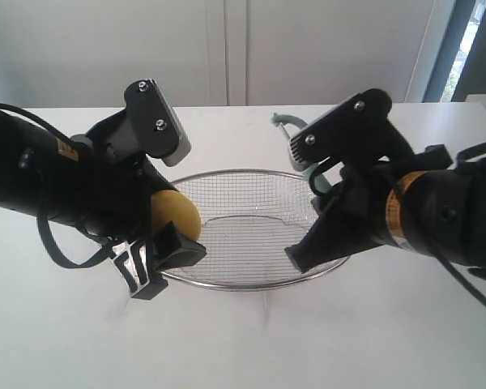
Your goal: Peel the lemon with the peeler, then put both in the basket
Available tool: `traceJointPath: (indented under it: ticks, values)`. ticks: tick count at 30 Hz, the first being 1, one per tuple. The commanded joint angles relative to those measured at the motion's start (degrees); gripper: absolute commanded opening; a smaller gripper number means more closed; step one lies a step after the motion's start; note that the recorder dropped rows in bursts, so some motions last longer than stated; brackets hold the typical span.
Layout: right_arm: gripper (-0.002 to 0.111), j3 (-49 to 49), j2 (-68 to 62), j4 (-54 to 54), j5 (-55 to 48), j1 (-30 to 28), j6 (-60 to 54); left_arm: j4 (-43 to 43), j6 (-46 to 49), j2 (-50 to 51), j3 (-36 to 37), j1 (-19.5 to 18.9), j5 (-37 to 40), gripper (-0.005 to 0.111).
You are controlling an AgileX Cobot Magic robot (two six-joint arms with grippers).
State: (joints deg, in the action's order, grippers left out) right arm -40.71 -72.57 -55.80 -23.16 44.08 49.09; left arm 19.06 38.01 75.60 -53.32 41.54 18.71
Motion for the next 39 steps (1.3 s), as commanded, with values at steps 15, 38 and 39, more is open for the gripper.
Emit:
traceJointPath:
  ticks: [15, 38, 39]
  values:
    - [0.0, 0.08, -9.3, 2.38, 24.11, 0.98, 2.76, 0.59, -0.52, -0.22, -0.41, 0.27, 0.16, 0.0]
    - [0.0, 0.18, -5.53, 3.64, 16.76, 5.85, 4.1, 0.18, -0.52, -0.22, -0.41, 0.27, 0.06, 0.0]
    - [0.0, 0.18, -5.53, 3.74, 16.3, 6.26, 4.1, 0.18, -0.52, -0.22, -0.41, 0.27, -0.06, 0.0]
